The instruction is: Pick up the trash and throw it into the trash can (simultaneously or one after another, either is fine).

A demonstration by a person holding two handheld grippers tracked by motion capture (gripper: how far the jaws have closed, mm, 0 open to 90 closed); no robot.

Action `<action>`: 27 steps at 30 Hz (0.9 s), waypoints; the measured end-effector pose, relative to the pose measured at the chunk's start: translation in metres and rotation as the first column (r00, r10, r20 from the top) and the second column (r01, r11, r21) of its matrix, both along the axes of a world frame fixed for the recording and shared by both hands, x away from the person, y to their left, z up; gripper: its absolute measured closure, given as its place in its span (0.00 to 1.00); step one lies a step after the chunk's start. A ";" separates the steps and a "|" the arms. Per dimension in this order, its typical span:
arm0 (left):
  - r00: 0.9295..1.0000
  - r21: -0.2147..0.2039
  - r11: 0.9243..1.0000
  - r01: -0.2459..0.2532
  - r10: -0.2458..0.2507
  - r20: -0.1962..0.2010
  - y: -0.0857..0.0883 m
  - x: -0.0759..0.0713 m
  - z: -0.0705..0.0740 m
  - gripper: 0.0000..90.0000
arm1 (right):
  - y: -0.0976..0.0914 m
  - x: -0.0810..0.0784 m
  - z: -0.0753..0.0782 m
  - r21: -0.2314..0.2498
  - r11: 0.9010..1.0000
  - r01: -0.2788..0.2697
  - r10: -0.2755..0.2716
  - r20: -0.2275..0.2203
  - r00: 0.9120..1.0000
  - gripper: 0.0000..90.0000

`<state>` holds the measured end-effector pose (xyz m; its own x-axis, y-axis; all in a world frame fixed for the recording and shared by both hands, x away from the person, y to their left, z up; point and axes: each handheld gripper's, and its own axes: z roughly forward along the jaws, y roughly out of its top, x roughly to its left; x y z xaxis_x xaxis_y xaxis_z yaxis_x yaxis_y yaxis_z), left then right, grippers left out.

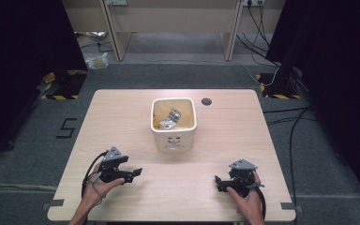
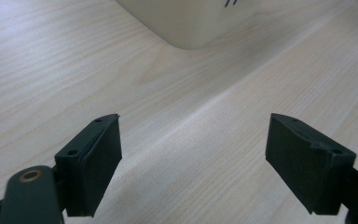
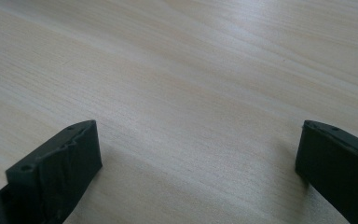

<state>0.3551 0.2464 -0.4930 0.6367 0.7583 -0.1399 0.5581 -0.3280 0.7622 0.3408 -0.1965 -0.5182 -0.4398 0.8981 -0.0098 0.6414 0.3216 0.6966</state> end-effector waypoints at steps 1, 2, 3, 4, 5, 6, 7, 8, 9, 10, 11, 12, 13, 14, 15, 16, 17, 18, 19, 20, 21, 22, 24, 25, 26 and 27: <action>1.000 0.006 1.000 0.001 -0.001 -0.002 0.000 -0.001 -0.001 0.20 | 0.000 0.000 0.000 0.001 1.000 0.000 0.000 0.001 1.000 0.00; 1.000 0.007 1.000 0.000 0.000 -0.003 0.000 -0.001 -0.002 0.20 | 0.000 0.000 0.000 0.000 1.000 0.000 0.000 0.001 1.000 0.00; 1.000 0.008 1.000 0.003 -0.003 -0.008 0.000 -0.002 -0.004 0.20 | 0.000 0.000 0.000 0.001 1.000 0.000 0.000 0.001 1.000 0.00; 1.000 0.011 1.000 0.004 -0.004 -0.010 0.000 -0.003 -0.005 0.20 | 0.000 0.000 0.000 0.001 1.000 0.000 0.000 0.001 1.000 0.00; 1.000 0.010 1.000 0.004 -0.004 -0.012 0.000 -0.003 -0.006 0.20 | 0.000 0.000 0.000 0.000 1.000 0.000 0.000 0.001 1.000 0.00; 1.000 0.011 1.000 0.007 -0.006 -0.016 0.001 -0.004 -0.008 0.20 | 0.000 0.000 0.000 0.001 1.000 0.000 0.000 0.001 1.000 0.00; 1.000 0.012 1.000 0.007 -0.006 -0.018 0.001 -0.004 -0.009 0.20 | 0.000 0.000 0.000 0.001 1.000 0.000 0.000 0.001 1.000 0.00; 1.000 0.015 1.000 0.007 -0.006 -0.020 0.001 -0.004 -0.010 0.20 | 0.000 0.000 0.000 0.001 1.000 0.000 0.000 0.001 1.000 0.00; 1.000 0.012 1.000 0.006 -0.006 -0.022 0.002 -0.005 -0.011 0.20 | 0.000 0.000 0.000 0.001 1.000 0.000 0.000 0.001 1.000 0.00; 1.000 0.015 1.000 0.005 -0.005 -0.027 0.002 -0.005 -0.013 0.20 | 0.000 0.000 0.000 0.001 1.000 0.000 0.000 0.001 1.000 0.00; 1.000 0.015 1.000 0.005 -0.005 -0.030 0.003 -0.006 -0.013 0.20 | 0.000 0.000 0.000 0.000 1.000 0.000 0.000 0.000 1.000 0.00; 1.000 0.017 1.000 0.006 -0.005 -0.030 0.003 -0.006 -0.015 0.20 | 0.000 0.000 0.000 0.001 1.000 0.000 0.000 0.001 1.000 0.00; 0.999 0.015 1.000 0.004 -0.004 -0.032 0.003 -0.007 -0.016 0.20 | 0.000 0.000 0.000 0.001 1.000 0.000 0.000 0.001 1.000 0.00; 0.999 0.021 1.000 0.007 -0.006 -0.036 0.004 -0.007 -0.017 0.20 | 0.000 0.000 0.000 0.000 1.000 0.000 0.000 0.000 1.000 0.00; 0.999 0.019 1.000 0.005 -0.004 -0.038 0.004 -0.007 -0.017 0.20 | 0.000 0.000 0.000 0.000 1.000 0.000 0.000 0.001 1.000 0.00; 0.999 0.020 1.000 0.006 -0.005 -0.038 0.005 -0.008 -0.019 0.20 | 0.000 0.000 0.000 0.001 1.000 0.000 0.000 0.001 1.000 0.00; 0.999 0.018 1.000 0.002 -0.001 -0.038 0.005 -0.009 -0.019 0.20 | 0.000 0.000 0.000 0.000 1.000 0.000 0.000 0.000 1.000 0.00; 0.999 0.021 1.000 0.004 -0.003 -0.039 0.005 -0.009 -0.019 0.20 | 0.000 0.000 0.000 0.000 1.000 0.000 0.000 0.000 1.000 0.00; 0.999 0.024 1.000 0.006 -0.005 -0.041 0.006 -0.010 -0.020 0.20 | 0.000 0.000 0.000 0.000 1.000 0.000 0.000 0.000 1.000 0.00; 0.999 0.024 1.000 0.005 -0.004 -0.039 0.006 -0.011 -0.021 0.20 | 0.000 0.000 0.000 0.000 1.000 0.000 0.000 0.000 1.000 0.00; 0.999 0.025 1.000 0.006 -0.005 -0.040 0.006 -0.011 -0.021 0.20 | 0.000 0.000 0.000 0.001 1.000 0.000 0.000 0.001 1.000 0.00; 0.999 0.023 1.000 0.004 -0.003 -0.040 0.006 -0.012 -0.022 0.20 | 0.000 0.000 0.000 0.000 1.000 0.000 0.000 0.001 1.000 0.00; 0.999 0.023 1.000 0.004 -0.003 -0.043 0.006 -0.014 -0.023 0.20 | 0.000 0.000 0.000 0.000 1.000 0.000 0.000 0.000 1.000 0.00; 0.999 0.026 1.000 0.007 -0.005 -0.043 0.007 -0.014 -0.024 0.20 | 0.000 0.000 0.000 0.001 1.000 0.000 0.000 0.001 1.000 0.00; 0.999 0.027 1.000 0.006 -0.005 -0.044 0.007 -0.015 -0.024 0.20 | 0.000 0.000 0.000 0.000 1.000 0.000 0.000 0.000 1.000 0.00; 0.999 0.027 1.000 0.004 -0.003 -0.042 0.007 -0.016 -0.025 0.20 | 0.000 0.000 0.000 0.000 1.000 0.000 0.000 0.001 1.000 0.00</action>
<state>0.3394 0.2532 -0.5177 0.6332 0.7601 -0.1462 0.5886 -0.3501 0.7287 0.3408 -0.1965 -0.5182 -0.4400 0.8979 -0.0096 0.6409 0.3215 0.6971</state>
